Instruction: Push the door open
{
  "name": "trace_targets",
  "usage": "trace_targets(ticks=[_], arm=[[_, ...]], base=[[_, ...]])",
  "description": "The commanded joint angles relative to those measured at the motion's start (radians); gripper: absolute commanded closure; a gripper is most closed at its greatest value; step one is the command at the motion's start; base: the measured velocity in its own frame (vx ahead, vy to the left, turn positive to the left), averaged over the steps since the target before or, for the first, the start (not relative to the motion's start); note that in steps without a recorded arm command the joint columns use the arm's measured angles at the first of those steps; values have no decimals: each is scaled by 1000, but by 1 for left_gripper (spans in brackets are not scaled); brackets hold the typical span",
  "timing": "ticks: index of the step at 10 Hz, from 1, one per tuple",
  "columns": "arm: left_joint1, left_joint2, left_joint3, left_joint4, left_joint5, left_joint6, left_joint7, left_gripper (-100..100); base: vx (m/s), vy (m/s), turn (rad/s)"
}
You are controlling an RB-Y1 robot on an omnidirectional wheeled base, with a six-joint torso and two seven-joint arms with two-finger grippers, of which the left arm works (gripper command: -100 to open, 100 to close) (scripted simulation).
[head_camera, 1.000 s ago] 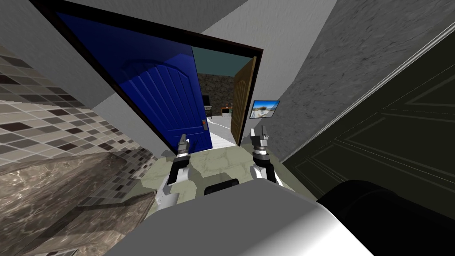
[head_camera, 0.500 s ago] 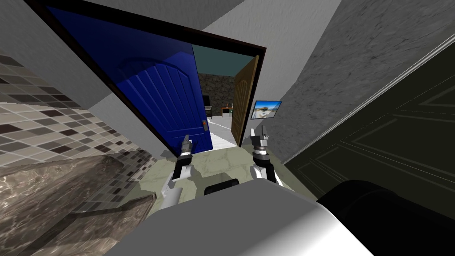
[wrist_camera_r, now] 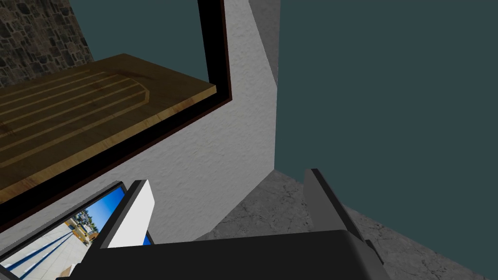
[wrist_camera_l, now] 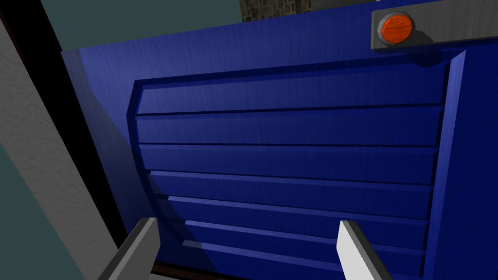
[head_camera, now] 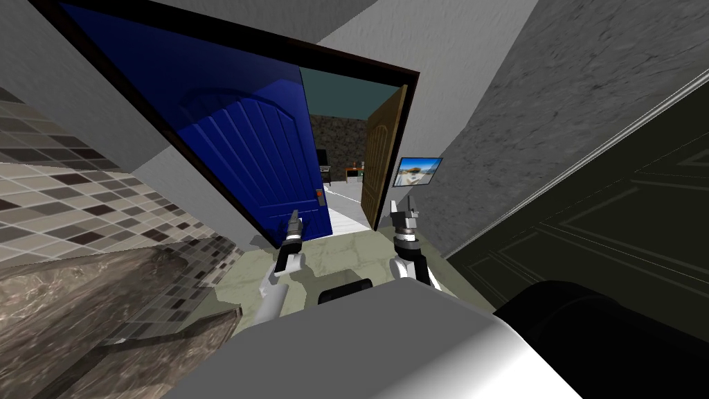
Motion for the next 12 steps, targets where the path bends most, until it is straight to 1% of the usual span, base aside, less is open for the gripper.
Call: trace_targets(ticks=[1, 3, 4, 5, 6, 7, 9, 12], arm=[[-13, 2, 2, 32, 2, 0, 2, -100], [-55, -2, 9, 93, 7, -4, 3, -100], [-76, -3, 12, 131, 10, -5, 3, -100], [-76, -3, 12, 142, 10, -5, 3, -100], [-97, -5, 15, 179, 12, -7, 4, -100], [-117, -8, 18, 202, 15, -9, 4, -100], [-157, -14, 23, 277, 19, -12, 5, -100], [-213, -24, 32, 377, 26, -17, 6, -100]], base=[[62, 19, -3], [65, 17, 3], [82, 30, 0], [64, 30, -2], [63, 30, 1], [94, 37, 2], [105, 28, -1], [89, 30, 1]])
